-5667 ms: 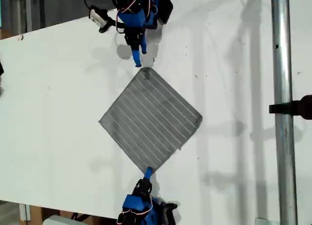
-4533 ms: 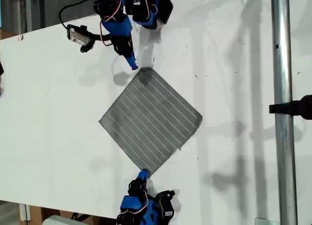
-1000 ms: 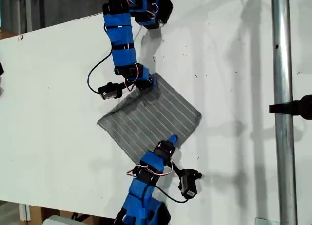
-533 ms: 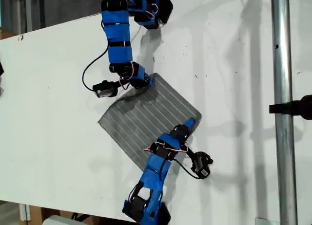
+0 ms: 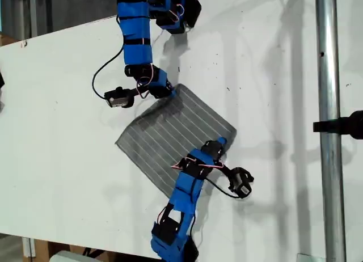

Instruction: Grasp corners of a towel and fold twice.

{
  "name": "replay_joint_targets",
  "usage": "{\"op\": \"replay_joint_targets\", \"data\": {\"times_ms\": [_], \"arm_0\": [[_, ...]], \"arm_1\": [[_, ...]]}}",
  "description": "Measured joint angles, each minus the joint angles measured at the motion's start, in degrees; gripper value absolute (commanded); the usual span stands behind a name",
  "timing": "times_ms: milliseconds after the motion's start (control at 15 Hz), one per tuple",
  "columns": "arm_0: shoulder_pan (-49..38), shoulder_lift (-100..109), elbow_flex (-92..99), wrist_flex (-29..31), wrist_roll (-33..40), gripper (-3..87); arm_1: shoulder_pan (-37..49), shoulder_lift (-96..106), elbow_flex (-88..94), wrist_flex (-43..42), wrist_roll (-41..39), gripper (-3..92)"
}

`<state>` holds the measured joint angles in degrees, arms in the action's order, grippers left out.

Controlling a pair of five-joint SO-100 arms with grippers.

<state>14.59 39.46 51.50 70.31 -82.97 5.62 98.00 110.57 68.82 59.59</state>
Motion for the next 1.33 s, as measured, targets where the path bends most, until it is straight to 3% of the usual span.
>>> {"op": "replay_joint_targets", "data": {"times_ms": [133,267,533,1133,1267,1333], "arm_0": [[-0.2,-1.8,-0.1,4.6,-2.2,-2.8],[-0.2,-2.1,-0.2,7.8,-3.3,-2.9],[1.1,0.1,2.2,22.3,-6.2,-2.9],[6.8,18.2,5.9,24.1,6.8,-2.1],[6.7,22.9,7.6,23.6,7.6,4.2],[6.6,25.7,8.8,23.0,7.6,12.5]], "arm_1": [[0.6,3.5,2.5,0.1,-0.1,-0.2],[1.0,6.6,4.3,-0.2,0.0,-0.2],[1.0,10.9,7.0,-0.6,0.0,-0.2],[-4.0,12.7,6.9,-5.4,2.2,-0.2],[-6.6,8.5,3.1,-6.4,2.9,-0.2],[-7.5,5.2,0.4,-6.8,3.0,-0.2]]}}
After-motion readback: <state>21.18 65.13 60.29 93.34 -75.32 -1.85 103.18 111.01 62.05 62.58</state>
